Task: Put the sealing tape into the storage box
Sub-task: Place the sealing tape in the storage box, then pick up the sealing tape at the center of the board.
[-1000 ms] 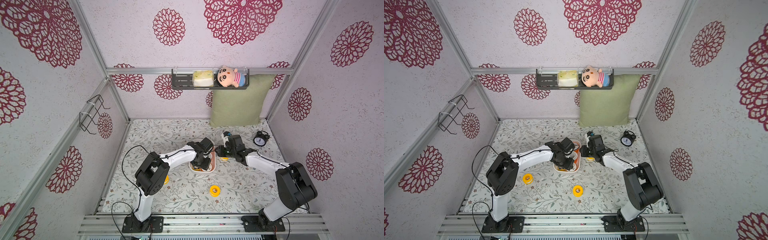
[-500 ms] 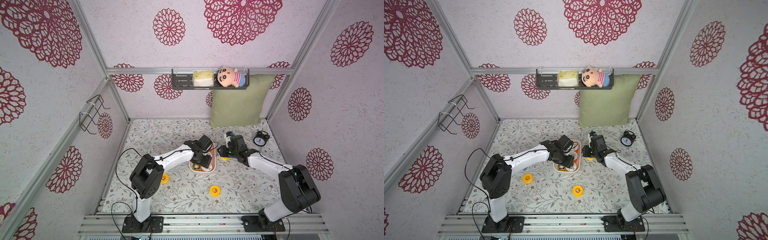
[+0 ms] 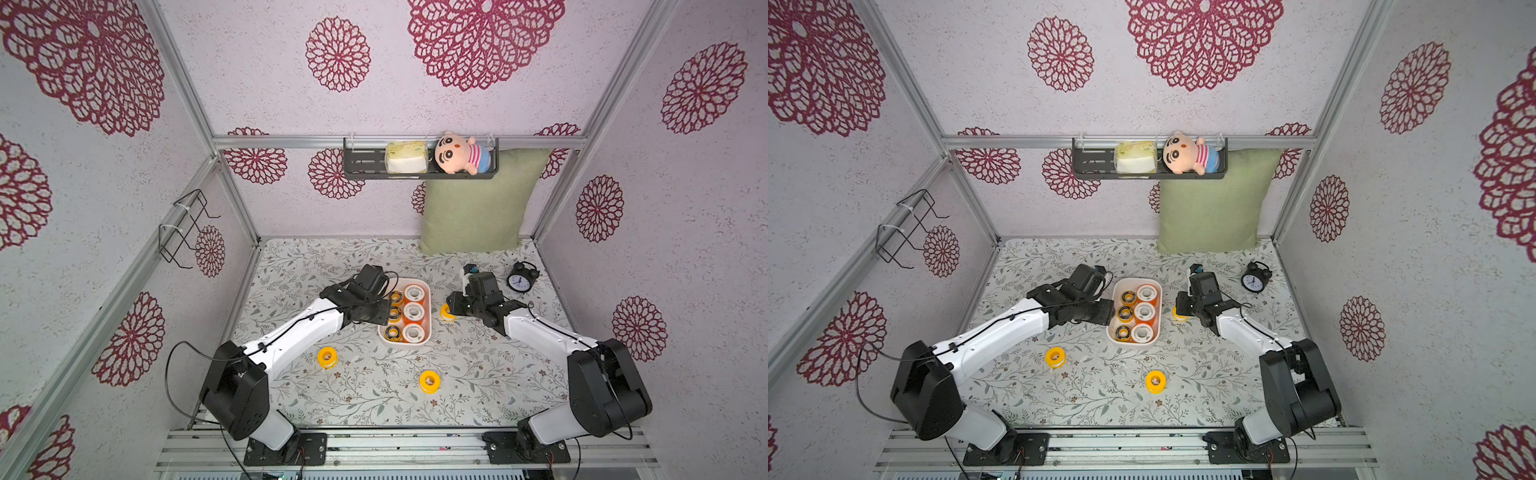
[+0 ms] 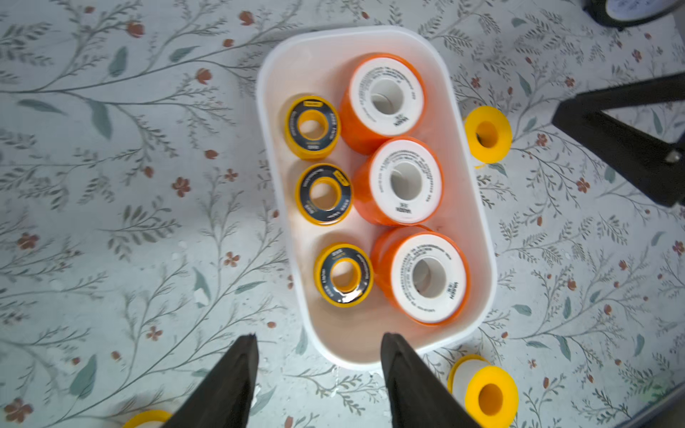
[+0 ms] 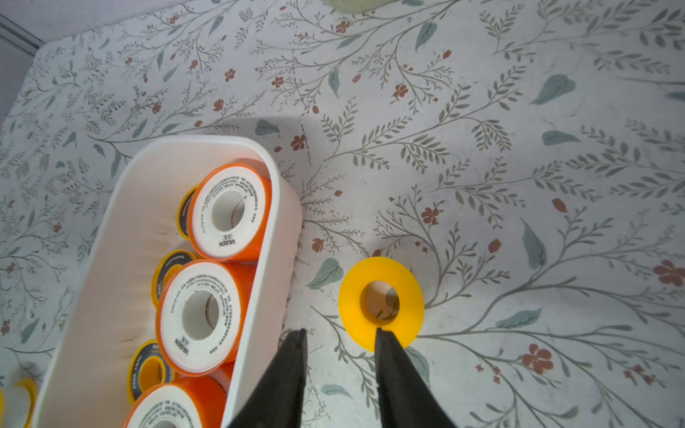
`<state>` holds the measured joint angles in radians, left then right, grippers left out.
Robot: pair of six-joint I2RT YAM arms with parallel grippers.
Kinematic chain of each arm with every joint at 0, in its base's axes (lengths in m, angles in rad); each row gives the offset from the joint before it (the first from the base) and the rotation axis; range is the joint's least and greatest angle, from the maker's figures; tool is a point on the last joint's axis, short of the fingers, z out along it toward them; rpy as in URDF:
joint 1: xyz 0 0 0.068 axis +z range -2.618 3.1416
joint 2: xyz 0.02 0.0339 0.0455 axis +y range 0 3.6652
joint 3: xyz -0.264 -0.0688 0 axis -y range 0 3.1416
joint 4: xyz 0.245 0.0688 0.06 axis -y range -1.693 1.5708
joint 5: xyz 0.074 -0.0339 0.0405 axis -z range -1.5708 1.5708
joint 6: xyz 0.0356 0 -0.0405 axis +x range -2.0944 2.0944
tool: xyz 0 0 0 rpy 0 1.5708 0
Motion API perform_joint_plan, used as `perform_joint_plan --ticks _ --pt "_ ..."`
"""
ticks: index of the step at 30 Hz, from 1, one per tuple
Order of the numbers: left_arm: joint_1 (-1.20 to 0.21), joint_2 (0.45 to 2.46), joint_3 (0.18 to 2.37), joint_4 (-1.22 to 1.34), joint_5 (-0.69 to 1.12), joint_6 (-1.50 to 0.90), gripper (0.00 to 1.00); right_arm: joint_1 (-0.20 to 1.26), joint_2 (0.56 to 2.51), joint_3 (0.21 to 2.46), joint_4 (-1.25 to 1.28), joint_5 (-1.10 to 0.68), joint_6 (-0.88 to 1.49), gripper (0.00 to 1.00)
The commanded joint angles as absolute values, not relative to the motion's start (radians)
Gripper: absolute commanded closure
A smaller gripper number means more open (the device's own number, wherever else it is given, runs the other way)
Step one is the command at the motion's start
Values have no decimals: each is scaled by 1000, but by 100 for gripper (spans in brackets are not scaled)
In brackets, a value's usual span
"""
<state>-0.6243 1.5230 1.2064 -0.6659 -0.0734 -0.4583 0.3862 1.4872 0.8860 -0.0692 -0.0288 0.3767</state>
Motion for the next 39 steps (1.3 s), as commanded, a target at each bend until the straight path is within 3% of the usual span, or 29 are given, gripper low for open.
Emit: perform_joint_plan --ticks 1,20,39 --pt "-575 1458 1136 -591 -114 -514 40 382 1501 896 -104 30 343 59" --pt "-459 1354 982 -520 -88 -560 39 396 1637 996 -182 97 304 20" --pt "-456 1384 993 -518 -67 -550 39 441 1767 1078 -201 132 299 17"
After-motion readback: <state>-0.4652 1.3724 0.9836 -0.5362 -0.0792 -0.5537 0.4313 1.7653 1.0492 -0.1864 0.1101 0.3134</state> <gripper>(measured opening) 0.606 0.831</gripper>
